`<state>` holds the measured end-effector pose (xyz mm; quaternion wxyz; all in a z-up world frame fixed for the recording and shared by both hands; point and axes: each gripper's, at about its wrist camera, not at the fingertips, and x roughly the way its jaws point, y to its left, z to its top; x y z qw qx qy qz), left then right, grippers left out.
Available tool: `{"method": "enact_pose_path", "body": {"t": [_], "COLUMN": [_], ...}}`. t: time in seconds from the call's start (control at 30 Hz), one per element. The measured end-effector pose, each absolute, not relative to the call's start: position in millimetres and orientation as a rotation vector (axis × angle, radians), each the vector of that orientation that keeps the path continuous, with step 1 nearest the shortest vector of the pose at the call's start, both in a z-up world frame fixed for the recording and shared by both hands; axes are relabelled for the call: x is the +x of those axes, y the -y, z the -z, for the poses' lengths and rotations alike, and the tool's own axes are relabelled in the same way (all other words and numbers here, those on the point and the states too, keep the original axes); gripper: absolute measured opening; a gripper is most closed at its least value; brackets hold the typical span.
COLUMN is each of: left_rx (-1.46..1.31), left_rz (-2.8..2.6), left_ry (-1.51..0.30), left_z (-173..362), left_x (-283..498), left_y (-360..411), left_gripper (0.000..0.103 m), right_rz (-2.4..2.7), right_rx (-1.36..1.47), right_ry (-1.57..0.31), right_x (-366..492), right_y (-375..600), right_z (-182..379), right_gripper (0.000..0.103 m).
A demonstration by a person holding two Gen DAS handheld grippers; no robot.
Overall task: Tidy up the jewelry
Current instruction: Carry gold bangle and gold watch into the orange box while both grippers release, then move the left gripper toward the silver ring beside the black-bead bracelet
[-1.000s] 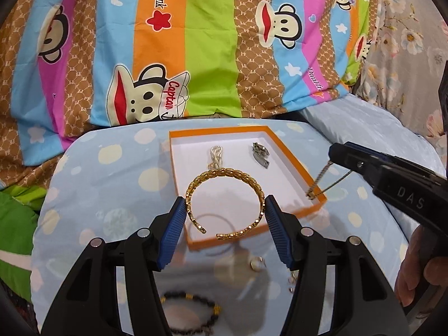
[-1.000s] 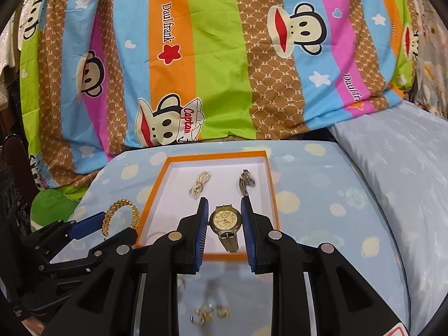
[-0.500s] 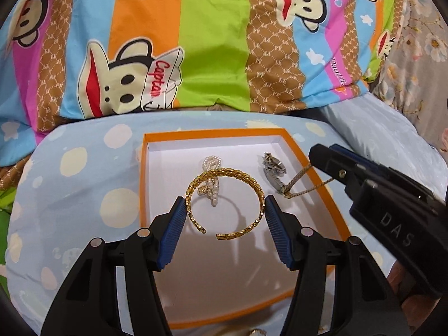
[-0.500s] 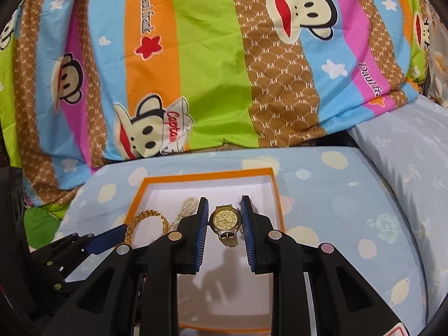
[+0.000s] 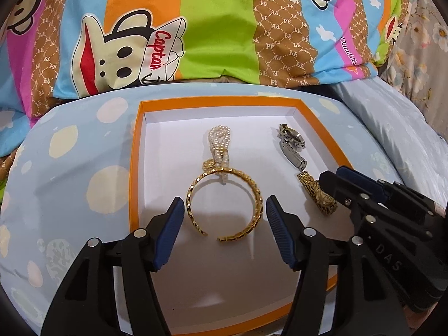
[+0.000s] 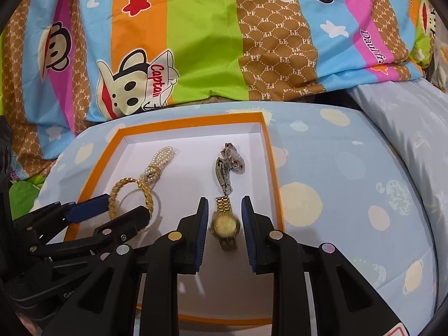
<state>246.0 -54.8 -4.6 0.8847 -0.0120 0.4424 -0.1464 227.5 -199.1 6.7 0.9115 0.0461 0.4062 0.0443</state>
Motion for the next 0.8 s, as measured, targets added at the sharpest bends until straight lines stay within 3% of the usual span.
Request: {"method": "enact_pose_path", "body": {"t": [0.13,0.53,0.8], "left_rx": [-0.007,-0.080,-0.066], "left_rz": [0.282,0.289,0.270], "left_ry": [-0.876,-0.786,-0.778], "left_z": [-2,-37,-29], "left_x": [241,188,129], "left_y": [55,17,-9], "left_gripper": [0.076,0.077,0.077], "right_rz": [-0.078,-0.054,-0.053], "right_rx": [0.100,0.148,0.153], "right_ry": [-0.809,-0.740,-0.759], "right_x": [219,153,95], "right_y": [204,222,216], "right_z": [-15,-36,-20], "right_gripper": [0.027,0.035,0.037]}}
